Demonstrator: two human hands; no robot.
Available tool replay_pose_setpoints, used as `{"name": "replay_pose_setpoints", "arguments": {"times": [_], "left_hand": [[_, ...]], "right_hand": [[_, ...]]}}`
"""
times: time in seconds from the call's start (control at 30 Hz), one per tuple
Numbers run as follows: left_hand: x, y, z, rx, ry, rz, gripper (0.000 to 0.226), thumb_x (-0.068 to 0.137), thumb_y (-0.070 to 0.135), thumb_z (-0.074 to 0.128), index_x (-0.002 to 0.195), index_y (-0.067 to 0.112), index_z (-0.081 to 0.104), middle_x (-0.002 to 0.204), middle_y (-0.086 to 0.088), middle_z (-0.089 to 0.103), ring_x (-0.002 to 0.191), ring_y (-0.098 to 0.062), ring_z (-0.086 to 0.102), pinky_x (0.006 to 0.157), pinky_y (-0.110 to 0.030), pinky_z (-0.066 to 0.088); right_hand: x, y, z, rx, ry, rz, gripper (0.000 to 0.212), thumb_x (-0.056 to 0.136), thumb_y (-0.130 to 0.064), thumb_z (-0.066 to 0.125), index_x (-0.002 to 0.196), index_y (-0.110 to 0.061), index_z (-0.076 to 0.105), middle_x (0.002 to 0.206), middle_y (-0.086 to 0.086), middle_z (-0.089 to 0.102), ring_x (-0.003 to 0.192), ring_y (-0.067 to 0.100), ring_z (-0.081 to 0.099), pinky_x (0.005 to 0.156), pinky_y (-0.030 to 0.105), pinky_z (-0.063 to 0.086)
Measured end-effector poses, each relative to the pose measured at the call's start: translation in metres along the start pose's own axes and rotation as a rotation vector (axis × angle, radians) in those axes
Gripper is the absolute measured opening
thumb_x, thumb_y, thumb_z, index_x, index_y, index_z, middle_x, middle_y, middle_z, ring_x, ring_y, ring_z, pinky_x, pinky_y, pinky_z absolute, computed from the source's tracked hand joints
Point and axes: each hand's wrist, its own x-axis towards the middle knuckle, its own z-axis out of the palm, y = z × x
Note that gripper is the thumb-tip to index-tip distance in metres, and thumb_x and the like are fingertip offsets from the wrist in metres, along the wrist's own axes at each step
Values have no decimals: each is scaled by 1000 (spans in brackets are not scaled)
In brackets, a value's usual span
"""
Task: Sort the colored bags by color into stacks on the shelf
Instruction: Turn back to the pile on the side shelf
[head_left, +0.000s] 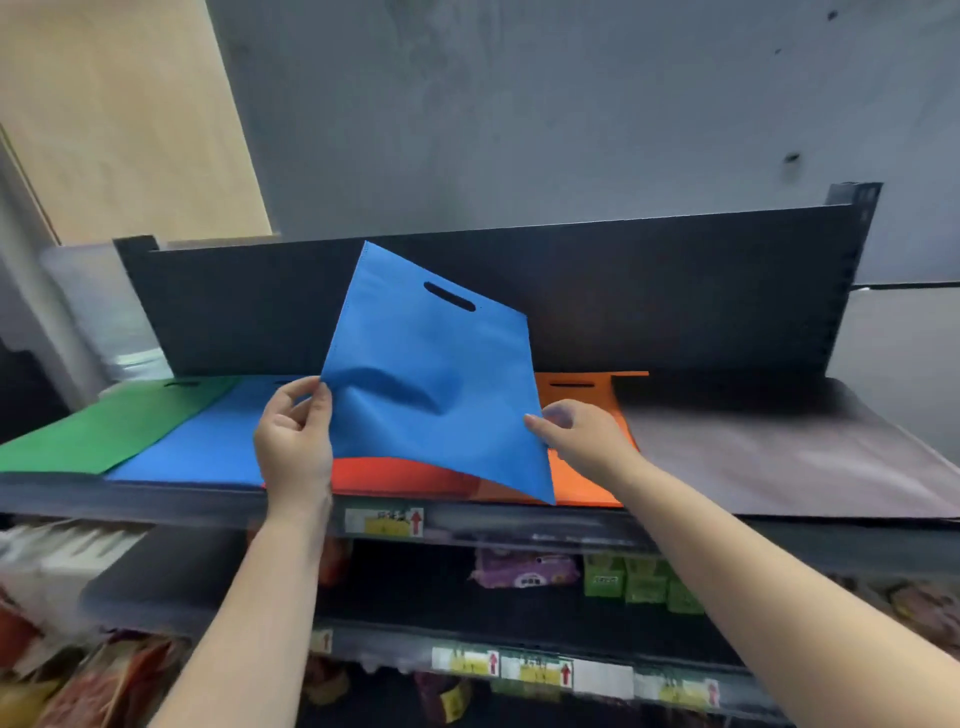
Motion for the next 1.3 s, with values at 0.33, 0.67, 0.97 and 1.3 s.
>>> {"name": "replay_pose_setpoints", "arguments": {"times": [0.33,0.67,0.97,1.3], "left_hand": [[126,-37,-120,37,76,16,15,91,17,62,83,30,62,70,17,66,69,2,60,69,-16,45],[239,-103,-206,700,-177,60,12,93,17,58,94,5,61,81,-2,59,75,-20,53,64,-28,36],[259,-146,-206,1173,-486,-120,22,97,30,50,106,12,57,112,-10,61,101,-28,52,78,-33,41],[184,-106,-95,1211,-731,340,41,96,42,43,129,18,49,129,-1,53,116,-24,46,91,-35,35]], "right_hand": [[66,-97,130,386,44,43,14,83,-1,64,78,-13,63,77,-1,64,64,8,56,49,20,43],[102,-165,246,-20,135,-17,6,81,-13,67,83,-11,62,81,0,60,79,18,55,63,26,33],[109,-163,287,-375,71,163,32,87,-33,65,109,-12,59,115,8,61,108,29,57,79,32,45],[80,-134,192,-647,204,-57,45,90,-42,54,129,-20,53,127,1,55,121,23,48,93,34,43]]}}
